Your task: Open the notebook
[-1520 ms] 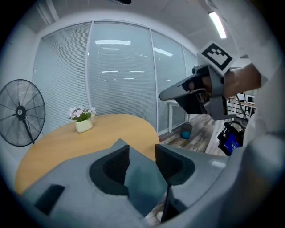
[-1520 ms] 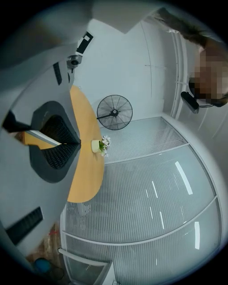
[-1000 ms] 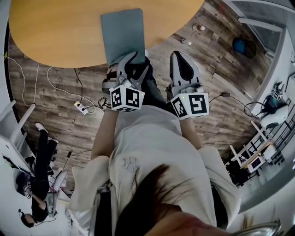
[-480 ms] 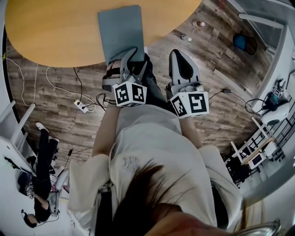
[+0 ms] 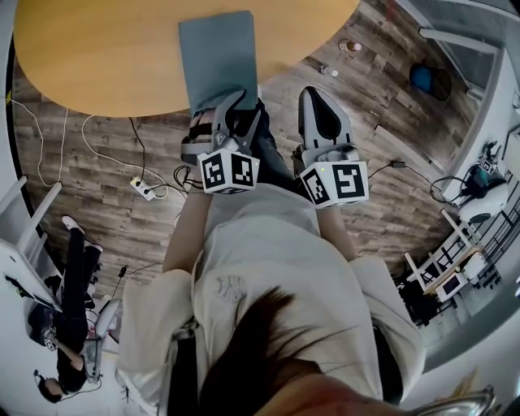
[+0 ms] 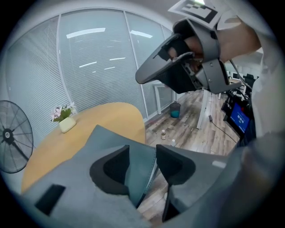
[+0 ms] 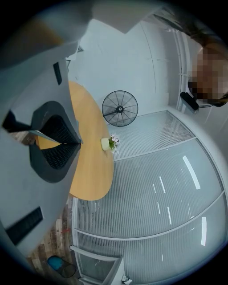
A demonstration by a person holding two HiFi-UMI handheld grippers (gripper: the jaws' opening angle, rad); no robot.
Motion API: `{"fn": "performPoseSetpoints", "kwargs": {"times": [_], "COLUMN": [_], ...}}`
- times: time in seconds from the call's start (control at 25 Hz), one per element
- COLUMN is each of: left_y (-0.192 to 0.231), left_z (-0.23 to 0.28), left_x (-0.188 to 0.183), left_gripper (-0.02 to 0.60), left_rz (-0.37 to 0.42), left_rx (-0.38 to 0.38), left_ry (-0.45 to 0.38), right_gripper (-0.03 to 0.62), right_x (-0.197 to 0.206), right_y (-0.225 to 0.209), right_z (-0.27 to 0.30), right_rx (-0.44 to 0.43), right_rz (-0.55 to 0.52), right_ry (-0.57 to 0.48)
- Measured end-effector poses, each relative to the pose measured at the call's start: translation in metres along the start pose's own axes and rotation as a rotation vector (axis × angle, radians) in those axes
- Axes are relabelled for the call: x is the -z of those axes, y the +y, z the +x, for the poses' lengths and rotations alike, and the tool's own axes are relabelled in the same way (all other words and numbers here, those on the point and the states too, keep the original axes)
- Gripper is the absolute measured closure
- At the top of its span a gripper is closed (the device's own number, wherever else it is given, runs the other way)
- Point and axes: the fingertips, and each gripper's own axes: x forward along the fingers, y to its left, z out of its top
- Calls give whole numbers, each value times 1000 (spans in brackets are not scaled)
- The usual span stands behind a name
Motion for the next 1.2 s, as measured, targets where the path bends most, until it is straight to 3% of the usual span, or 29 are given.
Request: {"fn": "performPoseSetpoints", "kwargs": {"times": [0.44, 0.6, 0.76, 1.2], "left_y": [-1, 5, 13, 37], "left_z": [-11, -17, -22, -57], "left_x": [-3, -4, -7, -19], "left_gripper": [514, 549, 554, 555], "left_rz": [-17, -65, -134, -210], "left_rx": [10, -3, -11, -104], "left_ry": [-15, -13, -30, -91], "right_gripper": [594, 594, 594, 594], "right_x": [-11, -15, -22, -37], "right_y": [10, 14, 16, 23], "right_z": [4, 5, 6, 7], "right_rx": [-7, -12, -14, -22], "right_rz": [-17, -20, -26, -27], "right_ry": [-15, -24, -33, -65]}}
